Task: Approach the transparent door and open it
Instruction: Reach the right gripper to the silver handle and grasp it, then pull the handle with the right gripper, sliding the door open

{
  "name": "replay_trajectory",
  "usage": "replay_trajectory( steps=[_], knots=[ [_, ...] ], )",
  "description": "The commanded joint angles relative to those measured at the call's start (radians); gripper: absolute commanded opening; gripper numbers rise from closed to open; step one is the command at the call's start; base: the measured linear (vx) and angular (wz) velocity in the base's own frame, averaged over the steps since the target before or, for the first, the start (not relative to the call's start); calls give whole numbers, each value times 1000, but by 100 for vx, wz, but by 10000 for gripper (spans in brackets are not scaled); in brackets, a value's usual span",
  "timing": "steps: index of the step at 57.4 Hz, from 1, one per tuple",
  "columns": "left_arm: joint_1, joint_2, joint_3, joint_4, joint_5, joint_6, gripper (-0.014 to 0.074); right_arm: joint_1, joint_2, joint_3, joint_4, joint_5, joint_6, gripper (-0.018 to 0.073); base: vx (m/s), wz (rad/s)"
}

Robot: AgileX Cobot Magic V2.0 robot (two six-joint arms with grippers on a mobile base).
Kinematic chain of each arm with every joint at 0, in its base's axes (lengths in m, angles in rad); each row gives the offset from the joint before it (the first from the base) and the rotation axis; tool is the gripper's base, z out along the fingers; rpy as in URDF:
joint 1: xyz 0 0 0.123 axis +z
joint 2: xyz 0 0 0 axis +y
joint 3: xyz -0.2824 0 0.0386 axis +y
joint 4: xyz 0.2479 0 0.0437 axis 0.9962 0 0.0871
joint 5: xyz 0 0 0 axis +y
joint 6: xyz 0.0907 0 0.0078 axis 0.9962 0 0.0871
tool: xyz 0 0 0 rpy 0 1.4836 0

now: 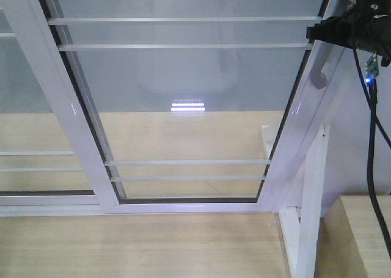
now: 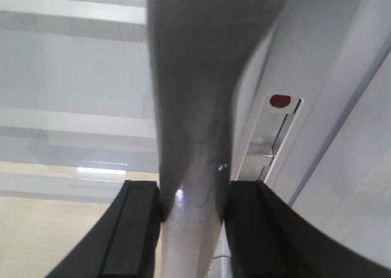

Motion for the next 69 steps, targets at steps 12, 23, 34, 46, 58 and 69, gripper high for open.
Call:
replay_trajectory(
  steps=[12, 23, 34, 46, 58, 69],
  knots=[
    [-4, 1, -35, -2, -82, -10, 451, 14, -48, -38, -2, -58, -29, 342, 0, 0],
    [-4, 1, -35, -2, -82, -10, 451, 14, -36, -39, -3, -111, -31, 338, 0, 0],
    [-4, 1, -35, -2, -82, -10, 451, 50, -18, -39, -4, -76, -37, 312, 0, 0],
    [-4, 1, -35, -2, -82, -10, 451, 147, 10, -39, -36, -125, -85, 302, 0, 0],
    [-4, 1, -35, -2, -82, -10, 451, 202, 38, -39, -49, -160, -70, 302, 0, -1],
    [-4, 1, -35, -2, -82, -10, 451, 220, 41, -39, -49, -167, -46, 302, 0, 0]
  ],
)
